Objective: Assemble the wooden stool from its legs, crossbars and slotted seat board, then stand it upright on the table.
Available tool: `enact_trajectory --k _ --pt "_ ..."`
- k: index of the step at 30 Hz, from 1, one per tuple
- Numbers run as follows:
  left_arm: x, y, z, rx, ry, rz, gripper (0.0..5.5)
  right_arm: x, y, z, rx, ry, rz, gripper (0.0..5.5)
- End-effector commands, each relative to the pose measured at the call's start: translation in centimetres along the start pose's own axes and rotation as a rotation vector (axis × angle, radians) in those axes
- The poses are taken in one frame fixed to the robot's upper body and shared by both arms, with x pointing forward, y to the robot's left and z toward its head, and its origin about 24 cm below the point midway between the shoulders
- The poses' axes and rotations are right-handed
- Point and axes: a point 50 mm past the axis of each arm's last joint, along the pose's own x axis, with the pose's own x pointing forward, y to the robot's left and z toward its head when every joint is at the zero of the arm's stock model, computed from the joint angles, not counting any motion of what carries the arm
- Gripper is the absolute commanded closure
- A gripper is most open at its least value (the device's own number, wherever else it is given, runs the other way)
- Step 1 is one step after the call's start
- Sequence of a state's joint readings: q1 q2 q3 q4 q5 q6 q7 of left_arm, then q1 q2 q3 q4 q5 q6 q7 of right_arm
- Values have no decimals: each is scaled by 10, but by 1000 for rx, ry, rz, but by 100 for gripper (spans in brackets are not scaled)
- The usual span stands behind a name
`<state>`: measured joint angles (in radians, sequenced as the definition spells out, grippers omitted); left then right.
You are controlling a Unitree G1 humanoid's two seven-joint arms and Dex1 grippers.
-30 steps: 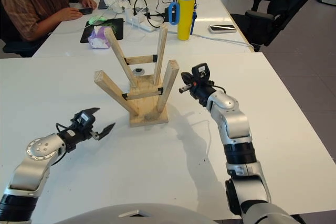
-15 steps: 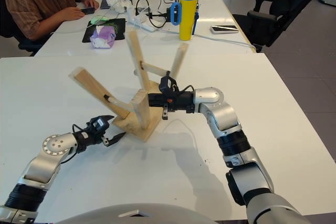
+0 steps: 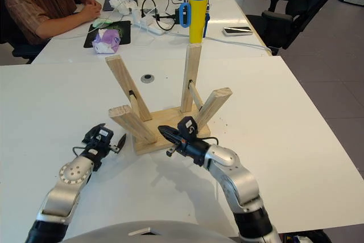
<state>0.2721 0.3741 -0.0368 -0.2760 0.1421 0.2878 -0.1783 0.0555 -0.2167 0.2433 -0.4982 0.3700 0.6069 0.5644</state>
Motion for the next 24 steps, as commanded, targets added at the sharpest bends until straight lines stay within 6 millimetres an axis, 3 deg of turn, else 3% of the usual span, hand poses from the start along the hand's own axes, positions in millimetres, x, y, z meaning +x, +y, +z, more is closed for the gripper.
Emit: enact_trajectory --k 1,6,11,17,24 --pt "-28 -12 -5 -18 -43 -112 120 -37 -21 -27 3 149 -183 547" --pt "-32 -2 -14 29 -16 -169 120 -78 -56 -46 -82 212 -497 547" --pt "-22 -10 -11 2 -14 -198 120 -95 -86 -56 -151 268 -666 547" --pt "-14 -25 -10 -1 17 -316 120 -71 -102 -52 -176 270 -632 547" --pt "-10 -33 5 -31 -8 -378 120 -43 -76 -62 -173 287 -440 547"
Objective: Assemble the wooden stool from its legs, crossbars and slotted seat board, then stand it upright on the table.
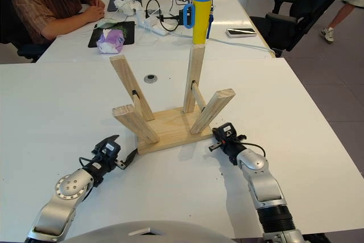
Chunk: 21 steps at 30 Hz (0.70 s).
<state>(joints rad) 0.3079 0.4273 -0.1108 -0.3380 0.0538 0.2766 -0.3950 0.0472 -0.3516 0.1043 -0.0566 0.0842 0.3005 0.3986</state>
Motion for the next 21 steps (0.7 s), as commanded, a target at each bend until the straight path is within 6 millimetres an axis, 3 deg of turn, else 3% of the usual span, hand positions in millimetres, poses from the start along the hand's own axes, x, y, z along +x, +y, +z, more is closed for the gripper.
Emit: enact_trajectory --k 1,4,6,11,14,21 --pt "2 -10 -2 -23 38 -73 120 2 24 -3 33 23 118 547" --pt "6 -15 19 -110 -66 -126 120 3 31 7 63 -16 148 547" --pt "6 -15 47 -198 -203 -172 120 2 32 21 92 -65 164 547" --pt "-2 -11 101 -266 -401 -267 120 -6 30 68 123 -193 207 547" --pt "-8 -11 111 -254 -407 -294 120 -14 26 90 129 -240 212 547" --pt "-8 -7 110 -243 -367 -292 120 -17 13 124 196 -318 169 547"
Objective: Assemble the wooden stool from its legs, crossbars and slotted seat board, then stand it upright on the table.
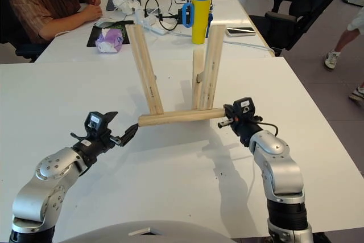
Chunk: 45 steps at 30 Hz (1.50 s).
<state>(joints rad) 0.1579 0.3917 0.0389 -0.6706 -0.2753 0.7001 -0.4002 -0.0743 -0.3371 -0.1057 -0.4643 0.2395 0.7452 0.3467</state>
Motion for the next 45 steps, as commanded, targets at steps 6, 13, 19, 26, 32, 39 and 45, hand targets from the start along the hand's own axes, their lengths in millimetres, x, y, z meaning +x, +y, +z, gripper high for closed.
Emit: enact_trajectory --k 6,13,19,26,32,39,45 --pt "12 -29 24 -28 -130 -253 120 16 44 21 153 -88 255 547" --pt "10 -2 -7 34 0 -100 120 14 35 30 211 -235 200 547" --pt "9 -22 -5 -18 -68 -186 120 3 9 68 209 -497 35 547" --pt "15 -58 -5 57 -98 -421 120 23 -44 27 187 -299 -306 547" --pt "48 -79 -11 73 -83 -422 120 42 -50 12 178 -266 -330 547" --pt "71 -95 -17 32 -55 -356 137 58 -42 27 113 -327 -285 550" --pt "77 -91 -14 -9 -71 -224 219 63 -37 33 61 -359 -280 550"
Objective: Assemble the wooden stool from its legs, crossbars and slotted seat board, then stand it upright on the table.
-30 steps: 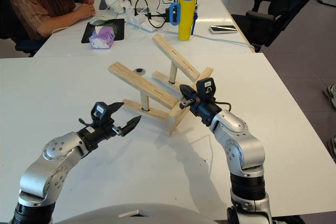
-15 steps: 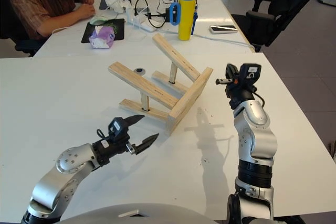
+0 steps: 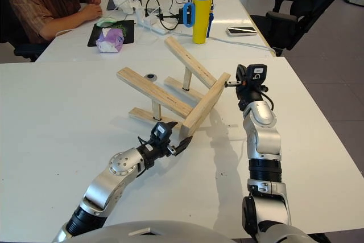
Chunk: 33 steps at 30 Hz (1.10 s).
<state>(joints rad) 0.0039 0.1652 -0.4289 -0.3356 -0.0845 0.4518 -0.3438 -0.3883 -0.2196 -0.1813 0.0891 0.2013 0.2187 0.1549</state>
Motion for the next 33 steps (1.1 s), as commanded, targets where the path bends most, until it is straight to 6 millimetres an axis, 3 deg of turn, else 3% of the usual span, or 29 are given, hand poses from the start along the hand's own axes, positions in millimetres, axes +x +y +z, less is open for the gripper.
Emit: enact_trajectory --k 1,10,14,22,25,29,33 --pt "2 6 4 -11 -12 78 234 5 4 6 -21 -33 1 550" --pt "2 22 22 -90 -73 123 376 3 6 -1 -38 -28 -30 550" --pt "4 32 42 -262 -145 104 397 2 4 -3 -34 -31 -63 550" --pt "5 75 133 -947 -536 45 398 6 -23 -2 -22 -32 -240 550" --pt "-4 103 159 -1166 -663 88 399 10 -23 -6 -20 -2 -262 550" --pt "-21 139 161 -1266 -718 215 405 14 -19 -9 -2 14 -269 550" --pt "-41 177 131 -1320 -699 416 417 20 -16 -8 5 13 -257 550"
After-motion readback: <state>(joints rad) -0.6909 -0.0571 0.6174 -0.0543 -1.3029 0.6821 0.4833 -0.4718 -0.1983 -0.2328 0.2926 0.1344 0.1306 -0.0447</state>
